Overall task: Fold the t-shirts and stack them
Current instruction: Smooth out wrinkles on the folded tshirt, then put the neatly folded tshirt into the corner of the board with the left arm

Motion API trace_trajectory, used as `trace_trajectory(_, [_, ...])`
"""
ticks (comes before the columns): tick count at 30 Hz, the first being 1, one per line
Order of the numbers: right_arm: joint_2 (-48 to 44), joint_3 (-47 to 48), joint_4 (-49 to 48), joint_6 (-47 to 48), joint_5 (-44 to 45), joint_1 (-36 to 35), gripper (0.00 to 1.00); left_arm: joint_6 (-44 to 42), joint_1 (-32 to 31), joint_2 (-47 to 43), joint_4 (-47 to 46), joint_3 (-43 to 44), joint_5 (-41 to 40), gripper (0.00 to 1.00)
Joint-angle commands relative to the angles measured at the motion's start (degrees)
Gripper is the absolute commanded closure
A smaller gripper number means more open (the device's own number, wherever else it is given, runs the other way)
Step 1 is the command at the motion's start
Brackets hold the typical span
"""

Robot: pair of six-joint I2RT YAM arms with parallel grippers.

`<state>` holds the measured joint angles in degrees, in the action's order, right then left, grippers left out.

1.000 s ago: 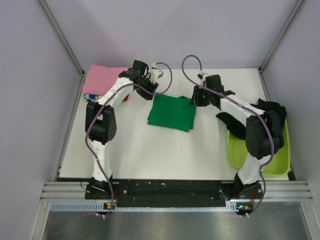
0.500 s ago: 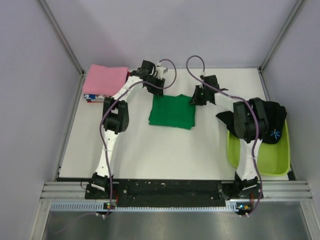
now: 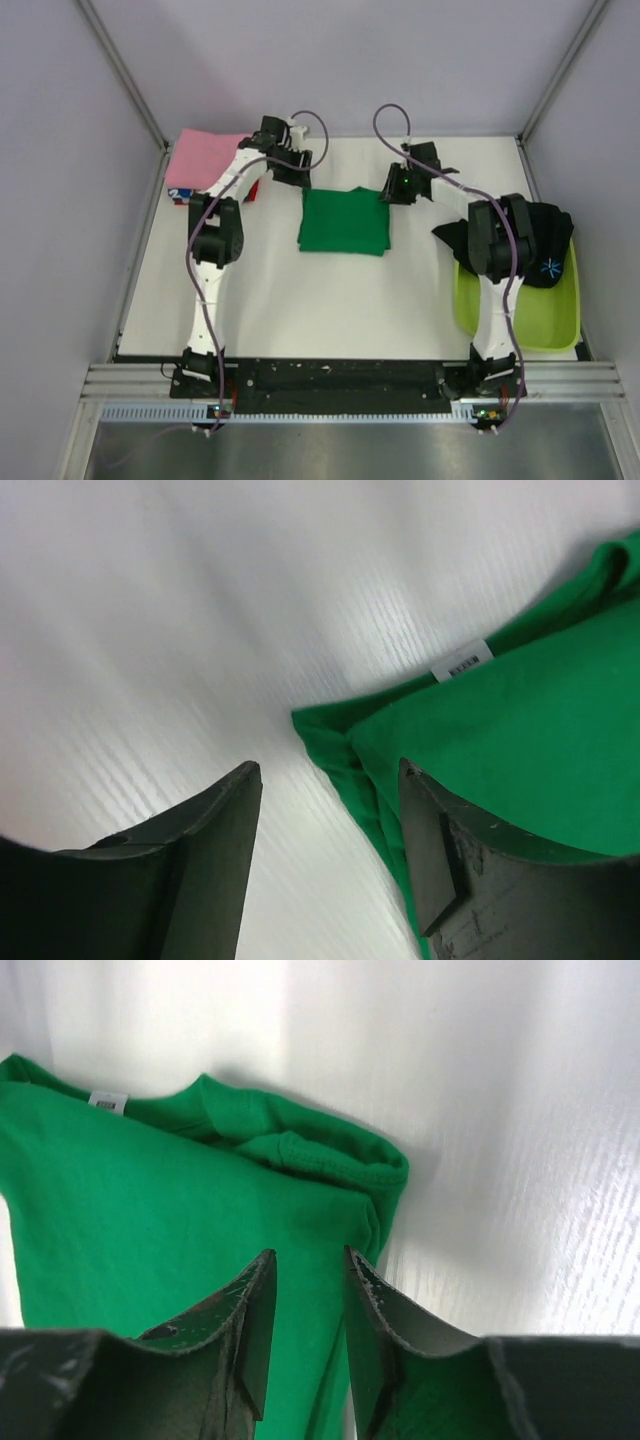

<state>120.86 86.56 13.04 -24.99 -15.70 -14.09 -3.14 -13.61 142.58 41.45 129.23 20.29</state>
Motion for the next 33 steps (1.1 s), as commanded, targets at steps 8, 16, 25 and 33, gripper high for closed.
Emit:
trace_trajectory(8, [-19.6, -8.6, 4.6, 8.3, -0.6, 0.1, 0.33, 5.3, 1.2, -19.4, -7.1, -25.3, 8.0, 0.36])
trace_trajectory(16, [-26.9, -13.0, 6.6, 10.6, -0.3, -0.4, 0.01, 10.1, 0.2, -14.3, -6.7, -26.8, 11.4, 0.36])
trace_trajectory(25, [-32.2, -16.8, 7.1, 12.5, 1.6, -0.4, 0.01, 12.0, -0.7, -9.3, -3.6, -21.4, 18.1, 1.00])
trace_trajectory(33, [-35.8, -19.2, 7.5, 13.4, 3.4, -0.4, 0.01, 0.5, 2.4, -16.2, 1.0, -16.1, 12.6, 1.00])
